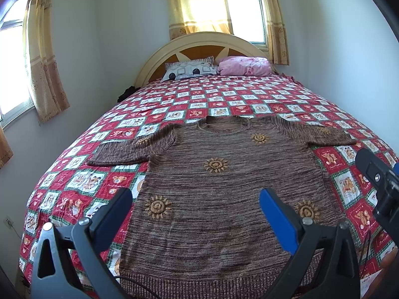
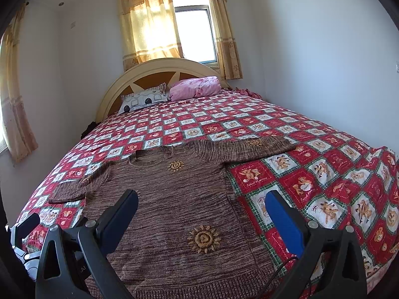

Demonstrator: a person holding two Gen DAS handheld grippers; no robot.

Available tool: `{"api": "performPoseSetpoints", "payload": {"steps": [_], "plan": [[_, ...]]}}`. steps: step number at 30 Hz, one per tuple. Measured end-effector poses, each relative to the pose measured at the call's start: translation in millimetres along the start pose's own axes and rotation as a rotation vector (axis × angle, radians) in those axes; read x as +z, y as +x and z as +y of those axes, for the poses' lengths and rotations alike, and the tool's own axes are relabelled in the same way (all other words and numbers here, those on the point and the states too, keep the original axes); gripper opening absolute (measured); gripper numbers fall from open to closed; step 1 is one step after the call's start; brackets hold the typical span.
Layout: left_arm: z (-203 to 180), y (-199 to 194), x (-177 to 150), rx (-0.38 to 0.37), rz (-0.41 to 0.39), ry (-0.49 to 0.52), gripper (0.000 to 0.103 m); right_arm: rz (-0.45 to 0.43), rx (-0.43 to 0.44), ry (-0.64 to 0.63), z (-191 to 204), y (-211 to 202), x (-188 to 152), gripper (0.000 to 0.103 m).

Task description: Fold small clothes

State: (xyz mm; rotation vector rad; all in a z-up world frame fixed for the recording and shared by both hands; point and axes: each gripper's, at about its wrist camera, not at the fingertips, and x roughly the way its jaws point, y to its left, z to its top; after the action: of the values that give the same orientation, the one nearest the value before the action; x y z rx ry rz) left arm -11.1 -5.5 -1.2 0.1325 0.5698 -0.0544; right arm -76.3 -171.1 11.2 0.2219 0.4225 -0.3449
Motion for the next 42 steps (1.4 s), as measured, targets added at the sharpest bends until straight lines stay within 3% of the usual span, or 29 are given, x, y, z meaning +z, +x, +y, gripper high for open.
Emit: {"api": "performPoseSetpoints", "payload": {"steps": [42], "plan": [[-3.4,11.3,-5.7,-0.009,0.035,-0.010,0.103,0.042,-0.011,-0.004,0.6,13.4,-5.6,0.102]]}}
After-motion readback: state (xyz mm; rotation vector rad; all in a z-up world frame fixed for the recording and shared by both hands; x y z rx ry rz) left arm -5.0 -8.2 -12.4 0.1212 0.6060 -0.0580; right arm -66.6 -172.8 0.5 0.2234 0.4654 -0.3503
